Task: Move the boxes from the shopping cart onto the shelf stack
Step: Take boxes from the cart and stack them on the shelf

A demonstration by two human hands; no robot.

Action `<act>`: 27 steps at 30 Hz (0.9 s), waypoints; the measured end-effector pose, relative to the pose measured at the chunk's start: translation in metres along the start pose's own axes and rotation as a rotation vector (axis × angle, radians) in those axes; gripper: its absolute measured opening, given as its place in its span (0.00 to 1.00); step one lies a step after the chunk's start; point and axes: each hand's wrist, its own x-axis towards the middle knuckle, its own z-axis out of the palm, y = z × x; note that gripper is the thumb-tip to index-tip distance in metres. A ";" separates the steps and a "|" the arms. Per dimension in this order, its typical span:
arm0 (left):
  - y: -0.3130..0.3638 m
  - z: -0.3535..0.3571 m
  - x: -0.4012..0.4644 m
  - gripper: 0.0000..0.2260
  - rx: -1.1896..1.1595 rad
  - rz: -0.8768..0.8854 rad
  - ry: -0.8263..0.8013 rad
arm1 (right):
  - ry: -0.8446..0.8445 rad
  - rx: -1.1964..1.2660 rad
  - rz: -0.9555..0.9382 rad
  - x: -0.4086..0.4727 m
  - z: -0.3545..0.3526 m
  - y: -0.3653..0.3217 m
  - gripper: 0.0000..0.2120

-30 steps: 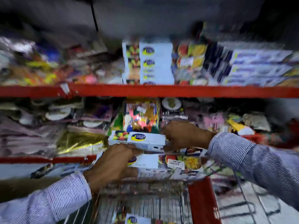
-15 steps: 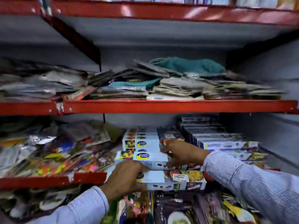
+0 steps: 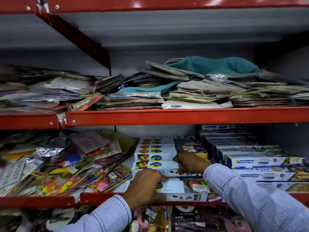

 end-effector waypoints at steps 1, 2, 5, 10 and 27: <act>-0.003 0.003 0.001 0.29 0.001 0.002 0.000 | 0.003 0.011 0.000 0.003 0.005 0.003 0.10; -0.006 0.005 0.002 0.29 0.001 0.000 0.002 | 0.010 0.021 0.005 0.006 0.009 0.006 0.13; -0.014 0.012 0.005 0.30 -0.002 -0.010 0.020 | 0.024 0.034 0.012 0.016 0.025 0.018 0.19; -0.019 0.018 0.011 0.30 -0.001 -0.018 0.035 | 0.122 0.031 0.024 0.010 0.020 0.013 0.15; -0.040 0.029 0.032 0.27 0.003 -0.040 0.121 | 0.061 0.126 0.040 0.001 0.004 0.021 0.08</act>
